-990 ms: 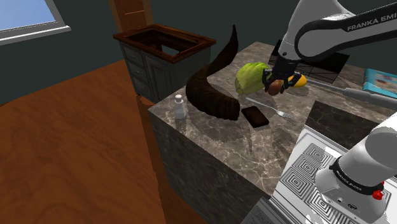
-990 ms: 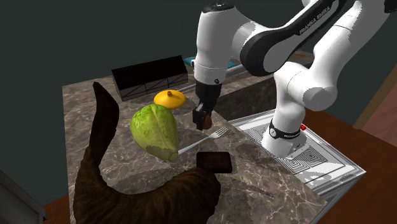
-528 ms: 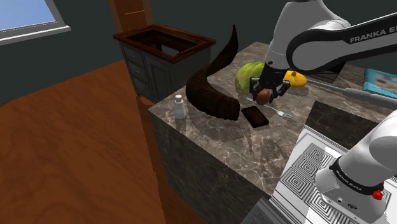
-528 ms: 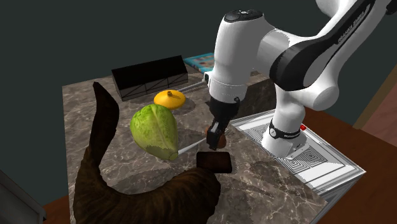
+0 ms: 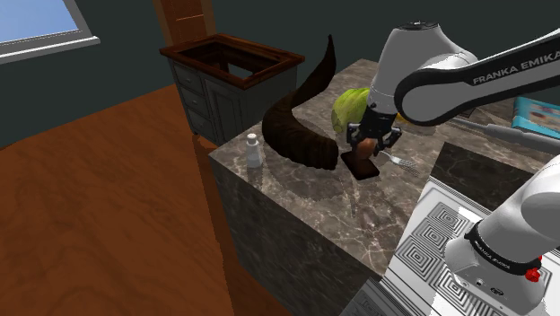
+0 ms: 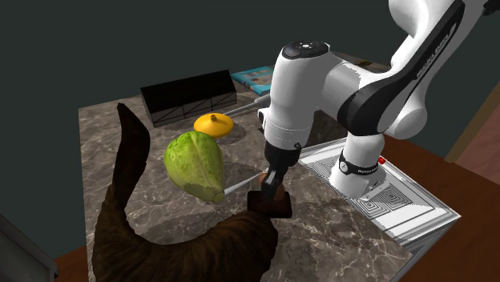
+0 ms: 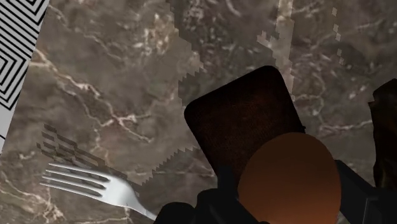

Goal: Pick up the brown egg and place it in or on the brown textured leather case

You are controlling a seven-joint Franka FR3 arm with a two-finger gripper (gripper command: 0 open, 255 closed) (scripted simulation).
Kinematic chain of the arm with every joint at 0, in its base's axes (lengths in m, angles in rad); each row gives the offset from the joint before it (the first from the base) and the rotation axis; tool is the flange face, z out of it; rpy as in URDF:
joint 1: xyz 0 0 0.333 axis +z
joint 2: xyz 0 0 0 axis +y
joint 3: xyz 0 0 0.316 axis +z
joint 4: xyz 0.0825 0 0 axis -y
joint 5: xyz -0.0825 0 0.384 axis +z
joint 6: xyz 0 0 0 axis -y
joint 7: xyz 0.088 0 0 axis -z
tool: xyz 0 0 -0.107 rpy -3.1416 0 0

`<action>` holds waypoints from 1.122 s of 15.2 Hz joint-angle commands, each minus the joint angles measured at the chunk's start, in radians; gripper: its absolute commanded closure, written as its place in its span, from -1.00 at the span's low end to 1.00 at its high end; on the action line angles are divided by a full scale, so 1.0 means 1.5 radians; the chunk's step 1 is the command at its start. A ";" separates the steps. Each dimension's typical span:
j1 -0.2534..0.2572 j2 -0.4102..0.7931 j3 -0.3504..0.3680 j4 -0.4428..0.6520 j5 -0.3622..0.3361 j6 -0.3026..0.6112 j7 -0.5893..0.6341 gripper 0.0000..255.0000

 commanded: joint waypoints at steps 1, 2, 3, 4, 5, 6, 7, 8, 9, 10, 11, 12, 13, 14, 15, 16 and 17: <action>-0.001 0.013 0.005 -0.010 0.000 0.023 0.004 1.00; -0.001 0.020 0.007 -0.015 -0.001 0.035 0.005 1.00; -0.002 0.028 0.009 -0.019 -0.002 0.047 0.007 1.00; -0.003 0.033 0.010 -0.022 -0.002 0.054 0.008 1.00; -0.003 0.032 0.010 -0.022 -0.002 0.054 0.008 1.00; -0.003 0.032 0.010 -0.022 -0.002 0.054 0.008 1.00; -0.003 0.033 0.010 -0.022 -0.002 0.054 0.008 1.00; -0.003 0.033 0.010 -0.022 -0.002 0.054 0.008 1.00; -0.003 0.033 0.010 -0.022 -0.002 0.054 0.008 1.00; -0.003 0.033 0.010 -0.022 -0.002 0.054 0.008 1.00; -0.003 0.033 0.010 -0.022 -0.002 0.054 0.008 1.00; -0.003 0.033 0.010 -0.022 -0.002 0.054 0.008 -1.00; -0.003 0.032 0.010 -0.022 -0.002 0.054 0.008 -1.00; -0.003 0.033 0.010 -0.022 -0.002 0.054 0.008 -1.00; -0.003 0.033 0.010 -0.022 -0.002 0.054 0.008 -1.00; -0.003 0.033 0.010 -0.022 -0.002 0.054 0.008 -1.00; -0.003 0.033 0.010 -0.022 -0.002 0.054 0.008 -1.00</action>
